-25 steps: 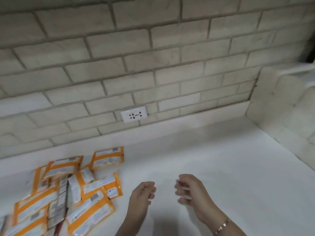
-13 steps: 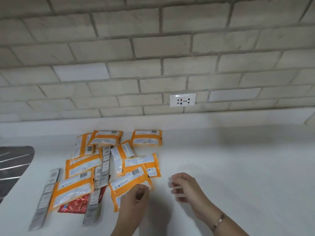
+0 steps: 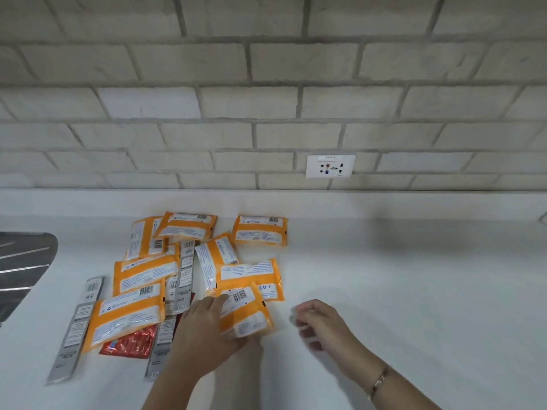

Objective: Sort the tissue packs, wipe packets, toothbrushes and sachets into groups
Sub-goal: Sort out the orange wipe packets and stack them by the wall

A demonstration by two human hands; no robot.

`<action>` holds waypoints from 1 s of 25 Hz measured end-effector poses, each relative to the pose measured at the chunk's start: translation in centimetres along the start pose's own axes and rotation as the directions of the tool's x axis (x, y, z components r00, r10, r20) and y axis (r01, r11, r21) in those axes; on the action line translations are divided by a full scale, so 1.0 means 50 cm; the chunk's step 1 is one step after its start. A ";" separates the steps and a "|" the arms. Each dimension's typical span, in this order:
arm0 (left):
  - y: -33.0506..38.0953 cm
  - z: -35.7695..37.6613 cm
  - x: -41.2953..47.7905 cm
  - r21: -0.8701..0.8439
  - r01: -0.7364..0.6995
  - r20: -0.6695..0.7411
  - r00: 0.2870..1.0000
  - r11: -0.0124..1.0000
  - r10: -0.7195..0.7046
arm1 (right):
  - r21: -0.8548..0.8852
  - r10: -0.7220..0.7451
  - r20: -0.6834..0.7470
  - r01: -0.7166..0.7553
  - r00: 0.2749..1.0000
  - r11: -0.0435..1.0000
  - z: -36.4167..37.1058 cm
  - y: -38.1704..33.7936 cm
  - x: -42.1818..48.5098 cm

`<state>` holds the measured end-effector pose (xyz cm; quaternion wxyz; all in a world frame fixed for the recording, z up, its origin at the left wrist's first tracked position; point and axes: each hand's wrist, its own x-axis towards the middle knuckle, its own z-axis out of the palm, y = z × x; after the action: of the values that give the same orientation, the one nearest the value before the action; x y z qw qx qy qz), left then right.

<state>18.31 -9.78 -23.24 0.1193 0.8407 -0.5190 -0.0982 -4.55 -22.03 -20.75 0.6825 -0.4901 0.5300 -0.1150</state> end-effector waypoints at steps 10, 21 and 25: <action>0.157 -0.003 -0.029 -0.588 0.422 0.215 0.904 -0.689 0.370 | 0.164 -0.112 0.054 0.101 0.992 0.981 -0.019 -0.024 -0.022; 0.315 0.013 0.023 -0.722 0.303 0.380 0.925 -0.621 0.009 | 0.379 -0.126 0.053 0.096 0.991 0.920 -0.111 -0.042 -0.087; 0.409 0.045 0.047 -0.802 0.218 0.338 0.933 -0.555 -0.122 | 0.468 -0.119 0.038 0.088 0.992 0.880 -0.151 -0.030 -0.097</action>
<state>1.35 -20.94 -19.32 0.7496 0.3836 -0.0111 -0.5393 -12.34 -23.62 -16.29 0.7897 -0.3434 0.4375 -0.2588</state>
